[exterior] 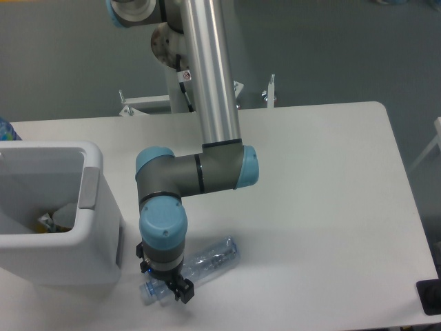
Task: Place the trash in the trash can
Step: 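Close the gripper on the bottle and lift it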
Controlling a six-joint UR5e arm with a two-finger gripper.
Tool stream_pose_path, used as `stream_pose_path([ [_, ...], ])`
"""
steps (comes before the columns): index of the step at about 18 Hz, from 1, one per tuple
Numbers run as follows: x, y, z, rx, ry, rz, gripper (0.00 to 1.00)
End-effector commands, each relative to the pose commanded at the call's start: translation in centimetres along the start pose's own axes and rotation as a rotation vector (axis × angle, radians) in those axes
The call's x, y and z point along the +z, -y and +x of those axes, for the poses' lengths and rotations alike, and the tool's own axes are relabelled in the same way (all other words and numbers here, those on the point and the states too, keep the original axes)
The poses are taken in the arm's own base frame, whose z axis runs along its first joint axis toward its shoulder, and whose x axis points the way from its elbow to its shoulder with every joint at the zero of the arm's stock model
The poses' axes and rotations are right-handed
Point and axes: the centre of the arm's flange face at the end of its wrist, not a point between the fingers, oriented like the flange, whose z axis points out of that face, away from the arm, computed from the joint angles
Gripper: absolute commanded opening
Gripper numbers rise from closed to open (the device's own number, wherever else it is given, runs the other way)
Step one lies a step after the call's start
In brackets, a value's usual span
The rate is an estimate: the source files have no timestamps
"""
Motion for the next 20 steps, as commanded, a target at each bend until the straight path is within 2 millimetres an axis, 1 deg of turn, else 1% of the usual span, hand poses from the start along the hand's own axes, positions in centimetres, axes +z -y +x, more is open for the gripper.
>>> stream_pose_path([
  [2,-0.1,0.0,0.0,0.002,0.005,-0.004,0.69],
  [4,0.0,0.0,0.1,0.001,0.002,-0.006,0.59],
  [6,-0.4,0.0,0.1,0.002,0.006,-0.003,0.5],
  [9,-1.6,0.1,0.0,0.004,0.02,0.007,0.41],
  [11,-2.8,-0.1,-0.6,-0.004,0.036,0.022,0.4],
  [14,-6.3,-3.1,-4.0,-0.061,0.07,0.06,0.4],
  [17,-9.8,-5.4,-6.3,-0.097,0.061,0.173,0.4],
  [20,-12.4,-7.5,-8.6,-0.139,0.061,0.258,0.4],
])
